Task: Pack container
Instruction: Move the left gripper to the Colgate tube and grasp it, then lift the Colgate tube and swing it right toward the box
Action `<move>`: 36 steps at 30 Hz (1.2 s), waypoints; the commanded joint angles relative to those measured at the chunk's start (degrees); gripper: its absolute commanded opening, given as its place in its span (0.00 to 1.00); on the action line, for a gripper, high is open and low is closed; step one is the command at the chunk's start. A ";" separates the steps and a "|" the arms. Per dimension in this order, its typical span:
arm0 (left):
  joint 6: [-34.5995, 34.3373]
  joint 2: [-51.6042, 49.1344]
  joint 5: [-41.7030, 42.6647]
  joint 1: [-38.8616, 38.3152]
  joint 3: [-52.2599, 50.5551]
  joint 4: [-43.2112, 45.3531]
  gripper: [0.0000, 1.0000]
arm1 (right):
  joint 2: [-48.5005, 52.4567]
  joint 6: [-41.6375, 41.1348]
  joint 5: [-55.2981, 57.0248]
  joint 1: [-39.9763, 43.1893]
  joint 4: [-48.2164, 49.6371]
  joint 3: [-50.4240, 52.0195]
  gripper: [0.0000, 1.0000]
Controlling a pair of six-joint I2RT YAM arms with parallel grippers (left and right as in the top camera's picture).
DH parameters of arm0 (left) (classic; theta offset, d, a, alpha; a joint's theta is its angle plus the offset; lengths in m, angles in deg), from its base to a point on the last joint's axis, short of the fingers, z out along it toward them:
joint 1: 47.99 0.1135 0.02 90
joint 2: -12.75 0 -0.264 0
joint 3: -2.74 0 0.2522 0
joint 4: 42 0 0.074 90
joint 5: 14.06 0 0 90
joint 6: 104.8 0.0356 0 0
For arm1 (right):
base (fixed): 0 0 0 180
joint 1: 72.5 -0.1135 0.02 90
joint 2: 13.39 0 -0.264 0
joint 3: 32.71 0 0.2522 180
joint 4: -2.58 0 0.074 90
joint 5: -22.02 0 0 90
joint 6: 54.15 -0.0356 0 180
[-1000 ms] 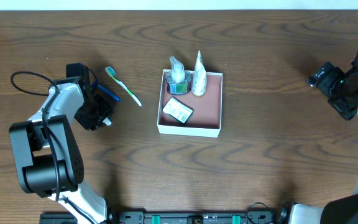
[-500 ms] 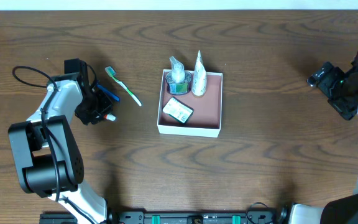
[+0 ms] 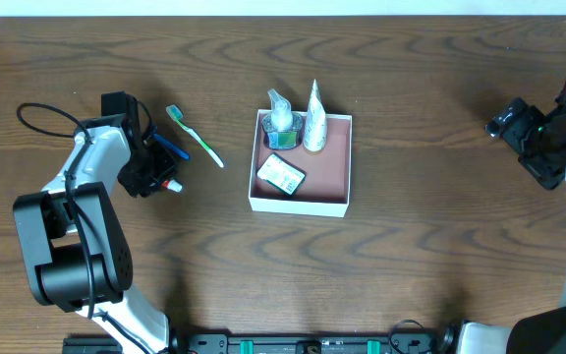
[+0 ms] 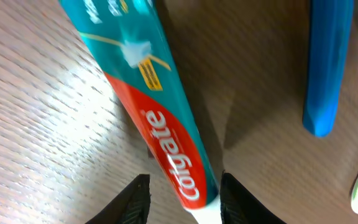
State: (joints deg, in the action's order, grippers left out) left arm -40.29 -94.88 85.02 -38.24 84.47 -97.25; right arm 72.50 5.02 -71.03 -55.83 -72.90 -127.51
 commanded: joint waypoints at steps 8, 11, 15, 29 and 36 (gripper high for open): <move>-2.71 -4.66 -2.45 0.42 0.87 3.23 0.38 | 0.37 -0.63 -0.22 0.20 -0.02 -0.52 0.99; -2.69 -7.85 -2.23 0.42 0.90 3.43 0.38 | 0.37 -0.61 -0.22 0.20 -0.02 -0.52 0.99; -2.67 -10.08 -2.03 0.46 0.90 3.39 0.38 | 0.37 -0.63 -0.22 0.20 -0.02 -0.52 0.99; -2.60 -10.23 -2.01 0.46 3.52 -2.23 0.19 | 0.37 -0.61 -0.22 0.20 -0.02 -0.52 0.99; 2.54 -10.14 4.20 0.44 12.09 -11.19 0.19 | 0.37 -0.61 -0.22 0.20 -0.02 -0.52 0.99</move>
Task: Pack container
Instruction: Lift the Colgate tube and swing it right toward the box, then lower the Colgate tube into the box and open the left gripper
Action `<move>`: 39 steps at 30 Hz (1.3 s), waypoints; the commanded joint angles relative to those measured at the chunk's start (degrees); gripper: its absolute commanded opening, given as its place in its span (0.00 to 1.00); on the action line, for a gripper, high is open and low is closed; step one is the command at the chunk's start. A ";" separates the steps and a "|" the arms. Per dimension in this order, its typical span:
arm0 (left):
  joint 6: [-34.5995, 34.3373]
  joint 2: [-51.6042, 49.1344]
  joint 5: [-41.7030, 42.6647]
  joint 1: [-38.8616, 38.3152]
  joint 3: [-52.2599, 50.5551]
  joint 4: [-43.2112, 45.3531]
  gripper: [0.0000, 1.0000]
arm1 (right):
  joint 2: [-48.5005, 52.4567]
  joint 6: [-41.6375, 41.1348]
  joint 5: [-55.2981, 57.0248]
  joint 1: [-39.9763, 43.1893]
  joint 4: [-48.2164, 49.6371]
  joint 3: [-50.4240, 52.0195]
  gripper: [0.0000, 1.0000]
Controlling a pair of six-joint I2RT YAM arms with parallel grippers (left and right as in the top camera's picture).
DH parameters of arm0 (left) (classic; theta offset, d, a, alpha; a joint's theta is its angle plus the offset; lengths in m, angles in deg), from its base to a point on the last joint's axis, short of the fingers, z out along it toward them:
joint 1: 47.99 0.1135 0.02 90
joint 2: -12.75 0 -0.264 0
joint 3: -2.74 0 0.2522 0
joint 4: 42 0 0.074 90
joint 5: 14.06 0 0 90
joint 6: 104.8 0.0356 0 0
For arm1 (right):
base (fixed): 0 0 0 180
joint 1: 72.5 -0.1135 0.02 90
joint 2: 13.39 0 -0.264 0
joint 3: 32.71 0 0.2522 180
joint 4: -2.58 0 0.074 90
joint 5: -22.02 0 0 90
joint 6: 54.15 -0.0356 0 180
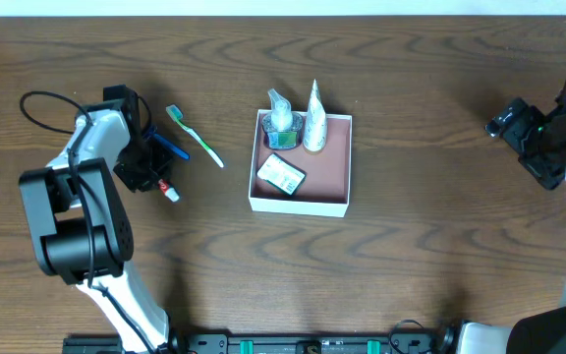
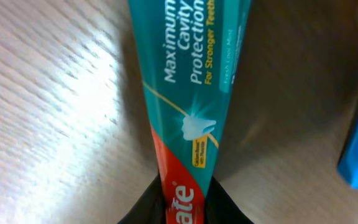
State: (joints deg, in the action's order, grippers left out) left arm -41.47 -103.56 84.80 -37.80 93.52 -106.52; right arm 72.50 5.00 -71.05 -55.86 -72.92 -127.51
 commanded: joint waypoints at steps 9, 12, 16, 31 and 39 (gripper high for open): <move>19.30 3.72 22.43 -1.77 15.23 -13.33 0.19 | 0.37 -0.61 -0.20 0.22 0.00 -0.52 0.99; 22.34 7.98 24.92 -3.63 16.26 -13.94 0.19 | 0.37 -0.61 -0.20 0.22 0.00 -0.52 0.99; 25.03 15.76 25.20 -7.76 16.28 -12.81 0.19 | 0.37 -0.59 -0.20 0.22 0.00 -0.52 0.99; 21.99 27.28 1.25 -40.63 16.22 -5.18 0.19 | 0.37 -0.61 -0.20 0.22 0.00 -0.52 0.99; 5.66 22.40 -17.05 -52.52 16.22 -0.15 0.19 | 0.37 -0.59 -0.20 0.22 0.00 -0.52 0.99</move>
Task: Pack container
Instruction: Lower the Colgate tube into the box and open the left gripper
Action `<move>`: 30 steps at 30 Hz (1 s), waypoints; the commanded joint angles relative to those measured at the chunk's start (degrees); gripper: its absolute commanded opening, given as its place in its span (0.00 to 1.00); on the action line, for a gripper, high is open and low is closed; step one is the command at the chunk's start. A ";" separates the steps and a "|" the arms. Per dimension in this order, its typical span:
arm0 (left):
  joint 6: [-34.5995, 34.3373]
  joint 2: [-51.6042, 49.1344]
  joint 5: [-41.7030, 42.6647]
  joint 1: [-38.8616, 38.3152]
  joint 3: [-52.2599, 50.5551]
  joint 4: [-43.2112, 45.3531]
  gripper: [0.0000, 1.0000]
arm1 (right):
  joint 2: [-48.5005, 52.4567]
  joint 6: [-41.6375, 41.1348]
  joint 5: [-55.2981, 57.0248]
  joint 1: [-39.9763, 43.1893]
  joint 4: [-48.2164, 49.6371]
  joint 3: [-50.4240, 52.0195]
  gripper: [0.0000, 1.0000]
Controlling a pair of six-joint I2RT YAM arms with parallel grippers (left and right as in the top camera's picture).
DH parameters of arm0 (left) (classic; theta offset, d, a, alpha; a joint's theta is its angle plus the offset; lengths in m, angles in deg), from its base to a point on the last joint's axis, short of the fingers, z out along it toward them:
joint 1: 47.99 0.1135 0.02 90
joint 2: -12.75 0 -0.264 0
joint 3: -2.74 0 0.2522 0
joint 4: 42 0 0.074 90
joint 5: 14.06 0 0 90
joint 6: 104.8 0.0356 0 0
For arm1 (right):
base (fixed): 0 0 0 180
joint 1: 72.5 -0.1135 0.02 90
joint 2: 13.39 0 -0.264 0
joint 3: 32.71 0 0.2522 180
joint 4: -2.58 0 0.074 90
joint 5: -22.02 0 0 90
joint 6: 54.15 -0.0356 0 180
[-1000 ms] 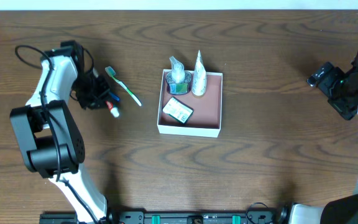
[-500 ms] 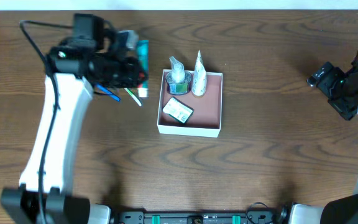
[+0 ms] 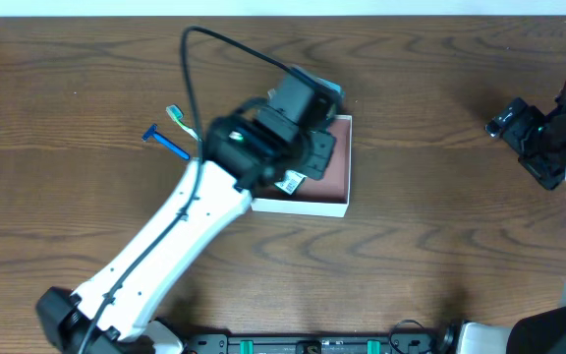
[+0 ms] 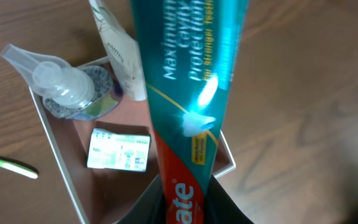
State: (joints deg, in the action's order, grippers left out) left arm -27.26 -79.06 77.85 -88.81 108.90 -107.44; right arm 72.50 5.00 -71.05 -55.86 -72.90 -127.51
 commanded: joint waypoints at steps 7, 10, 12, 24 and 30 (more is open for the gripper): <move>-14.45 -10.97 -11.65 -4.66 0.83 3.50 0.19 | 0.37 -0.61 -0.20 0.22 -0.02 -0.52 0.99; -14.43 -13.97 -11.69 -5.70 0.83 4.07 0.14 | 0.37 -0.61 -0.20 0.22 -0.02 -0.52 0.99; -14.45 -15.34 -11.91 -6.19 0.83 4.26 0.14 | 0.37 -0.59 -0.20 0.22 -0.02 -0.52 0.99; -14.38 -16.55 -13.60 -6.40 0.85 4.55 0.50 | 0.37 -0.59 -0.20 0.22 -0.02 -0.52 0.99; -14.36 -16.13 -13.57 -6.40 0.98 4.70 0.54 | 0.37 -0.59 -0.20 0.22 -0.02 -0.52 0.99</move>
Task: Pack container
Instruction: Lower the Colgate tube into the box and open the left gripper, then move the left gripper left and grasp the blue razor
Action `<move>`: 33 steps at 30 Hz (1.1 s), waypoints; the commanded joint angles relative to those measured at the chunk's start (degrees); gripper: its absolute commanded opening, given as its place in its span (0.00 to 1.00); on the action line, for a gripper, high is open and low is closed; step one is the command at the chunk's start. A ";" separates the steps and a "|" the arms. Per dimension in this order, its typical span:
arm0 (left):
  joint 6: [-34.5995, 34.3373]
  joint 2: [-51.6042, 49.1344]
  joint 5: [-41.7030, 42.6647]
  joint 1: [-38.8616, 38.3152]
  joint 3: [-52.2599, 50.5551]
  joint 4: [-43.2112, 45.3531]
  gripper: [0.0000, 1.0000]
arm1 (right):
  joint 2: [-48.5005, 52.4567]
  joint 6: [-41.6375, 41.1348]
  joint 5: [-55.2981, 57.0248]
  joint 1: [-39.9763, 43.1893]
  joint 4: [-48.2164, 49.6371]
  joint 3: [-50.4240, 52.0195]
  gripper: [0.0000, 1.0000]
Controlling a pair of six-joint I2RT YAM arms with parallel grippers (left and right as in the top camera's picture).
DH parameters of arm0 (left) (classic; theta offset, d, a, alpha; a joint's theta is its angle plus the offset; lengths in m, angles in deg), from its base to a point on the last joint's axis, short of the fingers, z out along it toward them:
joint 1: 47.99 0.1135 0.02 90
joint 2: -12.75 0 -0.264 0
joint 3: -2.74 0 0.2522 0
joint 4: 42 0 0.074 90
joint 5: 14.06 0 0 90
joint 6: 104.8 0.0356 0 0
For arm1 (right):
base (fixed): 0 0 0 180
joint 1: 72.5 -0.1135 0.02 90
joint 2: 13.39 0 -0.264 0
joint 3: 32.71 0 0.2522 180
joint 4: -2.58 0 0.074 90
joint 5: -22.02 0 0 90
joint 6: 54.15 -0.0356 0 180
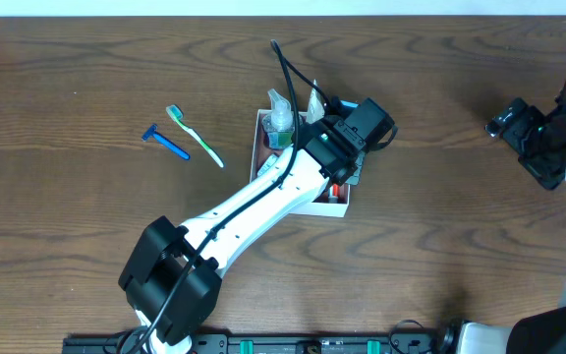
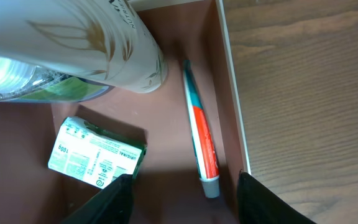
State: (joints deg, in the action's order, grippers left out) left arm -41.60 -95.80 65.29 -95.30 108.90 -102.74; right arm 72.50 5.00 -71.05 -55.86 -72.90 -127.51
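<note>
The white box with a brown floor [image 1: 339, 207] [image 2: 231, 93] sits mid-table. In it lie the teal and red toothpaste tube [image 2: 201, 140] [image 1: 335, 189] along the right wall, a small green and white packet [image 2: 95, 154], a white bottle [image 2: 104, 43] [image 1: 314, 101] and a clear wrapped item [image 1: 279, 116]. My left gripper [image 2: 185, 200] hangs open just above the box floor, the tube lying free between its fingers. At the far right edge of the table my right gripper [image 1: 507, 120] is small and dark, its jaws unclear.
A green toothbrush [image 1: 195, 136] and a blue razor [image 1: 165, 142] lie on the wooden table [image 1: 440, 246] left of the box. My left arm [image 1: 254, 211] stretches diagonally from the front left across to the box.
My left gripper held the toothpaste tube above the box; now it is open and the tube lies on the box floor by the right wall.
My left gripper stood open round the toothpaste tube on the table at the left, then shut on it. The tube was then held above the box, and now it lies inside, released.
</note>
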 commanded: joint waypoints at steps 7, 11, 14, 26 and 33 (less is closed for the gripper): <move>0.63 6.47 -0.94 0.09 1.97 -0.96 0.54 | 0.37 -0.61 -0.20 0.22 -0.02 -0.52 0.99; 1.01 13.11 -2.36 0.50 2.01 -4.11 0.54 | 0.37 -0.59 -0.20 0.22 -0.02 -0.52 0.99; -1.09 17.81 -7.19 2.14 2.01 -7.54 0.55 | 0.37 -0.59 -0.20 0.22 -0.02 -0.52 0.99; -9.16 19.10 -10.47 25.73 1.77 -12.22 0.55 | 0.37 -0.59 -0.20 0.22 -0.02 -0.52 0.99; -9.11 10.62 -4.13 37.83 1.77 -11.93 0.55 | 0.37 -0.61 -0.17 0.22 -0.02 -0.52 0.99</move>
State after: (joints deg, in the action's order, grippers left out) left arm -49.62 -81.55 58.01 -60.92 110.48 -114.37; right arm 72.50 5.00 -71.05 -55.86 -72.90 -127.51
